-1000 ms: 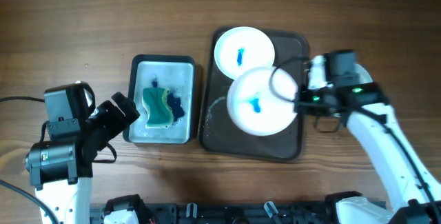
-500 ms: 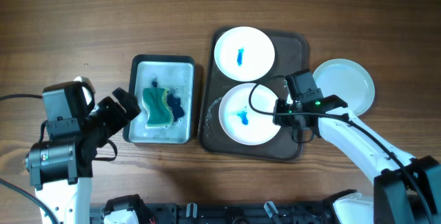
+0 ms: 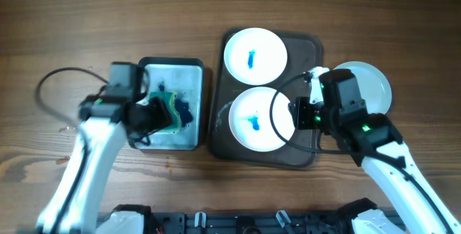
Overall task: Clean dirty plates on tray and stack at the side
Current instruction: 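Grasp the lower-right blue-marked plate rim with the right gripper, then grasp the green sponge in the black tray with the left gripper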
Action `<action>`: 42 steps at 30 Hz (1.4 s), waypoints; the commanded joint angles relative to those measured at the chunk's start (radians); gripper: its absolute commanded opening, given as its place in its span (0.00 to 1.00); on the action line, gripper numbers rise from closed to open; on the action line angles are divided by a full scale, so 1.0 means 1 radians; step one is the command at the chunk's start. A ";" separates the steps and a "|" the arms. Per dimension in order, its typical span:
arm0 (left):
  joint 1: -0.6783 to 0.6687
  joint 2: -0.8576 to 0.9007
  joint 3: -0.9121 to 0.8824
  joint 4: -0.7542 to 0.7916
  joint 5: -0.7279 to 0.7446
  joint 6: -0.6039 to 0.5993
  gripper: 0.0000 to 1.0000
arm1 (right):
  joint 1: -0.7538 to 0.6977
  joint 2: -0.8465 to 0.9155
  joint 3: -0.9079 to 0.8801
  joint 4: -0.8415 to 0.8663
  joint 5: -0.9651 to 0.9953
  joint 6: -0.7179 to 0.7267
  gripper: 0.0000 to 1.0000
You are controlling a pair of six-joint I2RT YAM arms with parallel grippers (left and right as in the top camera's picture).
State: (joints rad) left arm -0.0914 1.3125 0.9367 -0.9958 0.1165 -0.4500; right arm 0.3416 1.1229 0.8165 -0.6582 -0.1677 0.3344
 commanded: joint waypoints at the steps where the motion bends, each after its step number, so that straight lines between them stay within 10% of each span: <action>1: -0.025 0.180 -0.031 0.076 -0.040 -0.042 0.47 | 0.000 -0.013 0.017 -0.023 -0.037 -0.016 0.33; 7: -0.025 0.390 -0.031 0.183 -0.043 -0.045 0.06 | 0.000 0.001 0.016 -0.046 -0.040 -0.006 0.32; 15: -0.024 0.384 0.049 0.072 -0.029 -0.044 0.04 | 0.000 0.001 0.016 -0.045 -0.040 0.009 0.31; 21: -0.024 0.266 0.134 0.024 -0.035 -0.032 0.51 | 0.000 0.001 0.016 -0.046 -0.040 0.009 0.31; 30: -0.025 0.323 0.060 0.232 -0.238 -0.024 0.58 | 0.000 0.001 0.015 -0.045 -0.040 0.010 0.31; 34: -0.025 0.405 0.028 0.340 -0.237 -0.025 0.42 | 0.000 0.001 0.015 -0.046 -0.040 0.010 0.31; 36: -0.025 0.436 0.028 0.350 -0.237 -0.025 0.04 | 0.000 0.001 0.015 -0.047 -0.044 0.012 0.30; 42: -0.024 0.401 0.084 0.255 -0.219 -0.021 0.04 | 0.000 0.001 0.015 -0.050 -0.044 0.017 0.30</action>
State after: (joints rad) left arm -0.1131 1.7241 0.9867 -0.6693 -0.0902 -0.4763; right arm 0.3416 1.1183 0.8165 -0.7059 -0.1947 0.3389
